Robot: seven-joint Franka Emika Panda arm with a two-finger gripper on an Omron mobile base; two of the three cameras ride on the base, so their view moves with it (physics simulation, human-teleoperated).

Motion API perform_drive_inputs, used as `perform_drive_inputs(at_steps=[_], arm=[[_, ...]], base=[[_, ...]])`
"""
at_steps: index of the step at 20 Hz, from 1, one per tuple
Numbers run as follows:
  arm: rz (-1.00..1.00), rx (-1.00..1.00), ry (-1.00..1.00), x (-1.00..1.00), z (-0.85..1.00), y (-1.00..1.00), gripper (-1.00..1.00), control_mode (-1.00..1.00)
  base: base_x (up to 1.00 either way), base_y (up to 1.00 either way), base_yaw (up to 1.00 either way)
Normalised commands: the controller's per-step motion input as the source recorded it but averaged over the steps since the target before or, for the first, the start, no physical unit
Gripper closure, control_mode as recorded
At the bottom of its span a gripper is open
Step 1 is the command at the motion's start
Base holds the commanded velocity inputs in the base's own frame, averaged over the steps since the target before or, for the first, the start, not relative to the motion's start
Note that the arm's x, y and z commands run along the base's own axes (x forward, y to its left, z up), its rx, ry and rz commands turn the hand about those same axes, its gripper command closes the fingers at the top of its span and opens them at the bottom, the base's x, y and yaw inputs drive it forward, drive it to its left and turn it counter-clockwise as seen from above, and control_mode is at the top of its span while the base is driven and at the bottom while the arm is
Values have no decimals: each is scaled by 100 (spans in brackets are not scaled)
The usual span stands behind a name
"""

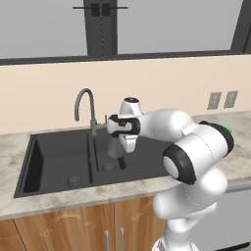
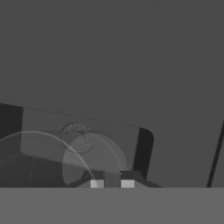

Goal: Move any existing items from the left basin to the right basin for drying. Then move the cup from the counter to the left basin of the sink for washing.

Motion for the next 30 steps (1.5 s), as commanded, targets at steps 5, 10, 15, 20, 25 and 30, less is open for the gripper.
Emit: perform_drive_inputs(at_steps=[5, 10, 15, 20, 25, 30], arm=[[0, -2, 3, 19, -20, 20, 100, -100], [0, -5, 0, 4, -32, 19, 100, -100], [0, -5, 0, 0, -31, 11, 100, -100], [0, -2, 0, 0, -23, 1, 100, -100], [0, 0, 0, 7, -26, 0, 100, -100], [0, 0, 0, 8, -24, 0, 100, -100]], base=[[0, 0, 0], [0, 0, 0], [0, 0, 0], [0, 0, 0], [0, 0, 0], [0, 0, 0]])
